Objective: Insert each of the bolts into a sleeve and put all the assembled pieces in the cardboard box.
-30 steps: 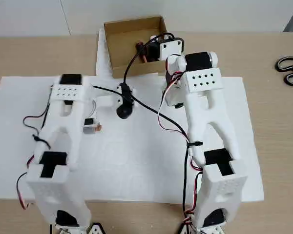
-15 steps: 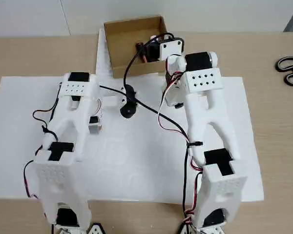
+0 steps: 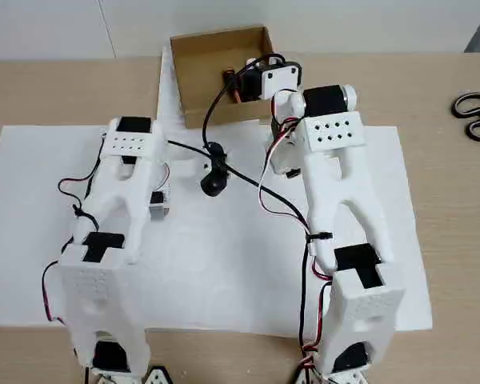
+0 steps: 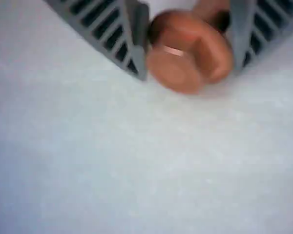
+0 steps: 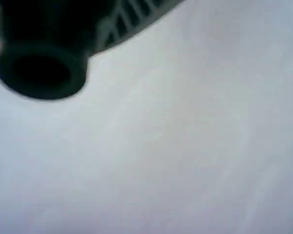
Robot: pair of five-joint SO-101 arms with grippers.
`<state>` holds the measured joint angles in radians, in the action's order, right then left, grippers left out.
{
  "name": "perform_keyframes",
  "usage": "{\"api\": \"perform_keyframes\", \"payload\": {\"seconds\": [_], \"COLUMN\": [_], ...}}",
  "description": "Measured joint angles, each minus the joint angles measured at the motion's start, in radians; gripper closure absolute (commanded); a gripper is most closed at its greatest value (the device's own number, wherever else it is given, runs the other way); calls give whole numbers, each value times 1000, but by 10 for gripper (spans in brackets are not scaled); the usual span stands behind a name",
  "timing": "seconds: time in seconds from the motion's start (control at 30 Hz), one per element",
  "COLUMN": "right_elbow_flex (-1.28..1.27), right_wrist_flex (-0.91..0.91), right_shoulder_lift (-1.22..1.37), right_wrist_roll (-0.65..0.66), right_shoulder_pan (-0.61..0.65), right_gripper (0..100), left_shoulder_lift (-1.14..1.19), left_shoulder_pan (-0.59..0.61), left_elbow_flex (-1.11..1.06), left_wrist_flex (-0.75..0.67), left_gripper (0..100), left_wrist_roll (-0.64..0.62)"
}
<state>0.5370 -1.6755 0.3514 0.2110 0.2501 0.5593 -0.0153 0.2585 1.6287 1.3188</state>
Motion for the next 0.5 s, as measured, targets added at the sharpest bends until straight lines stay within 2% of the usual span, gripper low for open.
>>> {"api": "perform_keyframes", "payload": {"seconds": [0.23, 0.5], "right_elbow_flex": [0, 0], "right_wrist_flex": [0, 0], "right_shoulder_lift": [0, 0], "right_wrist_roll": [0, 0], "right_shoulder_pan": [0, 0], "right_gripper": [995, 995], "left_shoulder_lift": [0, 6], "left_shoulder_pan": [-37, -61], "left_elbow_flex": [153, 262], "left_wrist_flex": [89, 101], "left_gripper": [968, 968], "left_wrist_roll": [-114, -486]}}
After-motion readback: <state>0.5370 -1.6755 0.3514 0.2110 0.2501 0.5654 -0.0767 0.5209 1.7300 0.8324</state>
